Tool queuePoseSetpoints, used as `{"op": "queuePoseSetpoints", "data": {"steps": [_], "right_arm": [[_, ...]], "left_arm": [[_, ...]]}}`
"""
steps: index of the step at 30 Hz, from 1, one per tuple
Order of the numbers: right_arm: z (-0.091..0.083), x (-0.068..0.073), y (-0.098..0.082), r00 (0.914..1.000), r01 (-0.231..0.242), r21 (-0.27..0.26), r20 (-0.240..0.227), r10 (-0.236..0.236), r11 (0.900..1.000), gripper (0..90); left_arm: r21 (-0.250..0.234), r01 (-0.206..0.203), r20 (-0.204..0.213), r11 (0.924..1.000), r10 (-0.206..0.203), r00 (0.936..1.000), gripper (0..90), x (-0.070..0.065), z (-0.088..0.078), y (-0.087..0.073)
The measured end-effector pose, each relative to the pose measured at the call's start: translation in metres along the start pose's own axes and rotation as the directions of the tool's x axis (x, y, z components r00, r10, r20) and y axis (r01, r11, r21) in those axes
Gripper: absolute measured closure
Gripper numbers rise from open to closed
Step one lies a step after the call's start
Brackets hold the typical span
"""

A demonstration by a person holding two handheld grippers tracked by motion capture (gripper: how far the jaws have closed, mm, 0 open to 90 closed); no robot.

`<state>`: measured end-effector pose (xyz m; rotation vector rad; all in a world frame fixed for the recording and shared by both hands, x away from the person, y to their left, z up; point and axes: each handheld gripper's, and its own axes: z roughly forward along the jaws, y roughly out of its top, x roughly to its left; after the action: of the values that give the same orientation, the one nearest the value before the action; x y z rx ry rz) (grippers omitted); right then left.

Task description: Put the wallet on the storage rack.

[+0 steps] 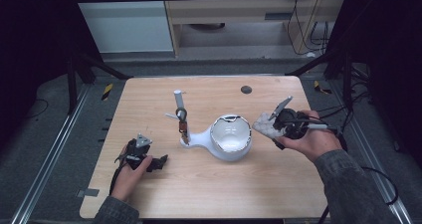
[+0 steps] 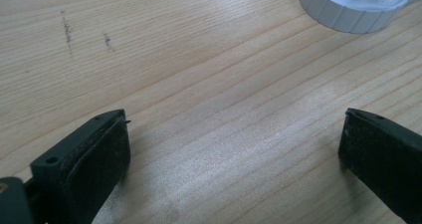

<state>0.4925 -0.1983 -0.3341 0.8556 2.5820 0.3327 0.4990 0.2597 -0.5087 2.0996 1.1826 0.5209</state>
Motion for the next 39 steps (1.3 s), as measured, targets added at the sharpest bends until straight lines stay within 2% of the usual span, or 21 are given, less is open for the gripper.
{"op": "queuePoseSetpoints", "data": {"steps": [20, 27, 39], "right_arm": [[-0.016, 0.017, 0.025, 0.9963, 0.085, -0.016, 0.012, -0.085, 0.996, 32.1], [-0.015, 0.025, 0.035, 0.9929, 0.119, -0.010, 0.009, -0.118, 0.993, 32.1], [-0.010, 0.034, 0.046, 0.9900, 0.141, -0.008, -0.003, -0.141, 0.990, 32.1]], "left_arm": [[0.002, 0.000, -0.001, 1.0000, 0.000, 1.0000, 0.0, 0.000, 0.000, 0.000], [0.004, -0.001, 0.001, 1.0000, 0.001, 1.0000, 0.0, 0.000, 0.000, 0.000], [0.003, -0.001, 0.002, 1.0000, 0.001, 1.0000, 0.0, 0.000, 0.000, 0.000]]}}
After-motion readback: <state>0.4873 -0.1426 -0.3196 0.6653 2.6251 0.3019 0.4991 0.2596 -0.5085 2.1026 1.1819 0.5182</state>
